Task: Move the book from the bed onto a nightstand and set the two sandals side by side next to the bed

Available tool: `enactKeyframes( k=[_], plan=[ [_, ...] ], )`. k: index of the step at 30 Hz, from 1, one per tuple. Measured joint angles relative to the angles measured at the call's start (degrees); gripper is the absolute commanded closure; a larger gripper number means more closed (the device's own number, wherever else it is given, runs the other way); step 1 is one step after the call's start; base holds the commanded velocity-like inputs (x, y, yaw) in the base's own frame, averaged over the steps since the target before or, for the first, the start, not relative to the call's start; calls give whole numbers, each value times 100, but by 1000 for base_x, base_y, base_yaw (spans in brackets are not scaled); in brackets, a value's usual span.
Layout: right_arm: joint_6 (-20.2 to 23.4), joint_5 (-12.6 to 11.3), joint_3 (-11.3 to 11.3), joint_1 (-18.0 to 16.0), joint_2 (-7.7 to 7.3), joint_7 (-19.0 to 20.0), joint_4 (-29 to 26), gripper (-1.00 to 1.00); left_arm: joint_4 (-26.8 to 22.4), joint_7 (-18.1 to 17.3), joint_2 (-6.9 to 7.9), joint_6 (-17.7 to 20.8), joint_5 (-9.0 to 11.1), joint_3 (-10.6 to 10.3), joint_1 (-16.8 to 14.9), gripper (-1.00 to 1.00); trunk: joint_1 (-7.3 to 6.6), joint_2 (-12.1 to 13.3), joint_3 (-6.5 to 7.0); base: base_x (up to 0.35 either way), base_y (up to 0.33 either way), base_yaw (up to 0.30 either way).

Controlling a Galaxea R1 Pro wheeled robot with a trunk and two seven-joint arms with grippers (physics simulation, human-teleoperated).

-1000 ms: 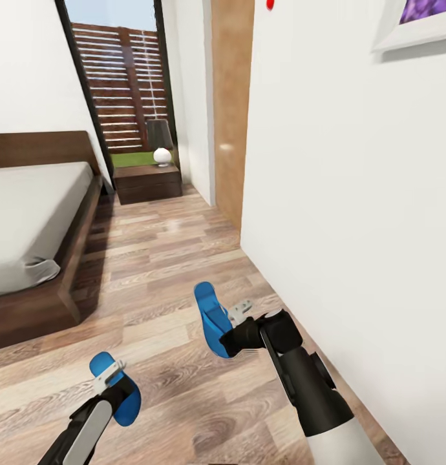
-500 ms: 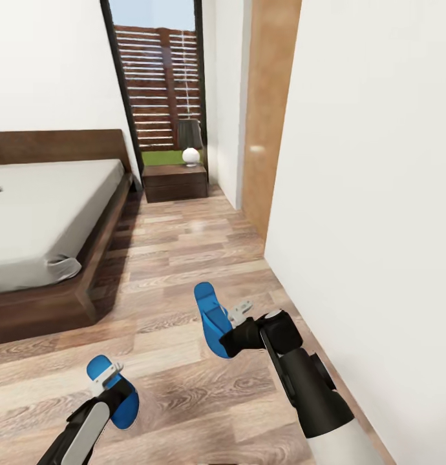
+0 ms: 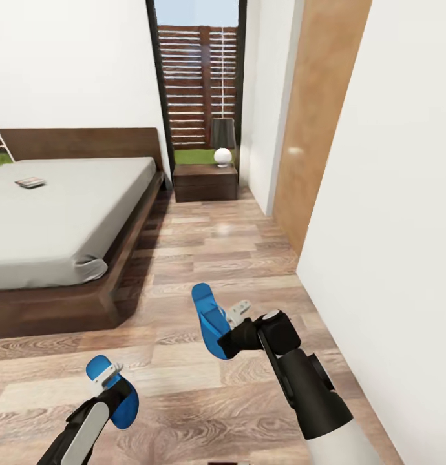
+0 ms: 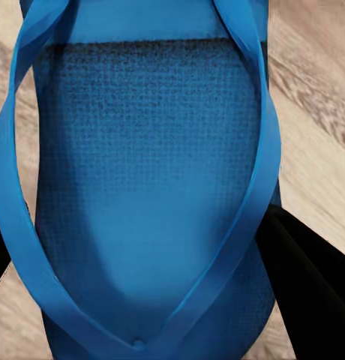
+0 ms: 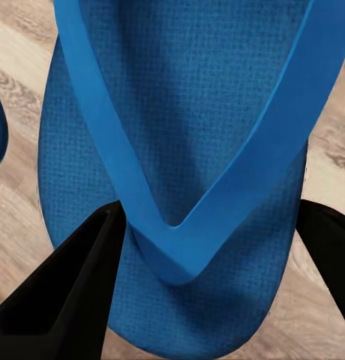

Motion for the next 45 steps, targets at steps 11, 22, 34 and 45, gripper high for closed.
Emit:
enactKeyframes(
  k=[11, 22, 34, 45],
  plan=[
    [0, 14, 15, 0, 0, 7, -134, 100, 848, 30, -248, 6, -8, -15, -636, 100, 0, 0, -7, 313, -139, 211],
    [2, 14, 13, 8, 0, 7, -361, 100, 1436, -1, -471, -10, 3, 1, -1095, 100, 1, 0, -7, 270, -219, 79],
    [-1, 0, 13, 24, 0, 8, -499, 100, 1479, 107, -589, -503, -3, 435, -1110, 100, 0, 0, -7, 290, -149, 3],
    [-3, 13, 30, 25, -1, 9, -524, 100, 1478, 113, -598, -517, 3, 470, -1108, 100, 0, 0, -7, 326, 32, 0]
  ],
)
